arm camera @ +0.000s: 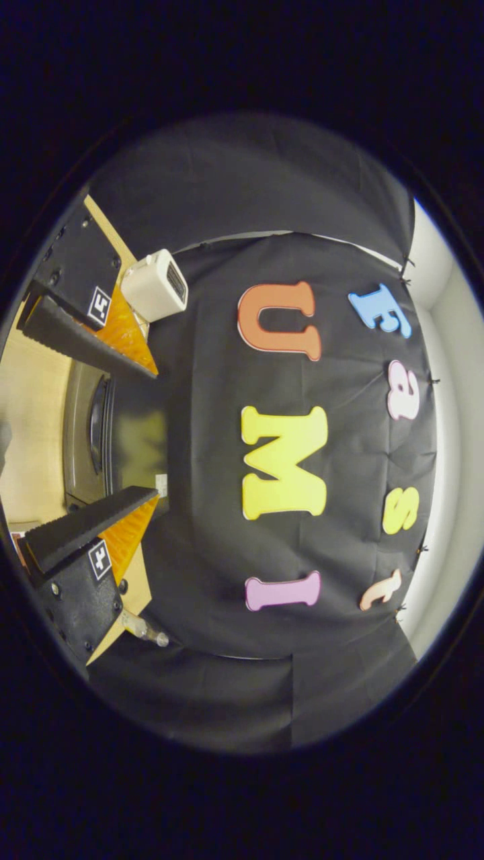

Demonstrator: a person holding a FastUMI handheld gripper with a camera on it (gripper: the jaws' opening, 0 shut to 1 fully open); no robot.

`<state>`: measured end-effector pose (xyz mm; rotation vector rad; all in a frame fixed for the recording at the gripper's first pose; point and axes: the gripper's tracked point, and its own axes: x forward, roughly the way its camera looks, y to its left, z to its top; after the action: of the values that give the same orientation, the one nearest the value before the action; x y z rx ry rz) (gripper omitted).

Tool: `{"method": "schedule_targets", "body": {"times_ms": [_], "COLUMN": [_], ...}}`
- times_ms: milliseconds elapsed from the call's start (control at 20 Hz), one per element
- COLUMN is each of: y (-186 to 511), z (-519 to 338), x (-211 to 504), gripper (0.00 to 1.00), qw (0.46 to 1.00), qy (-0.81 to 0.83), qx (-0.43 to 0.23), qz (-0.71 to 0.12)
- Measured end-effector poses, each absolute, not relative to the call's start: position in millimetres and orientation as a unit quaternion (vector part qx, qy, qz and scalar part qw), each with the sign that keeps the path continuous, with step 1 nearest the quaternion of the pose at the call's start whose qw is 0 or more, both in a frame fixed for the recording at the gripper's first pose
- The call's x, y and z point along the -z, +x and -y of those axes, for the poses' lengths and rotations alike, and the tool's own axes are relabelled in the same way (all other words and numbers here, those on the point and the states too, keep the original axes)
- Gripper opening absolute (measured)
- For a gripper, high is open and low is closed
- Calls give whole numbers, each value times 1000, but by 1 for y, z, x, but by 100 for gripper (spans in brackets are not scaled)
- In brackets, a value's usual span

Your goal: Open the toaster oven, put the food inside, and close the toaster oven door.

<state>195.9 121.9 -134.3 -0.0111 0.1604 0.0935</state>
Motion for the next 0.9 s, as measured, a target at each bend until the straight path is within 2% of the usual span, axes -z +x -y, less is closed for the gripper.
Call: {"method": "schedule_targets", "body": {"times_ms": [250,450,900], "y": [250,267,253], "z": [-131,-132,-131], "x": [194,235,237], "gripper": [100,100,100], "qw": [992,987,986], "qy": [6,-2,-11], "qx": [-36,-19,-10], "qz": [-120,-159,-163]}}
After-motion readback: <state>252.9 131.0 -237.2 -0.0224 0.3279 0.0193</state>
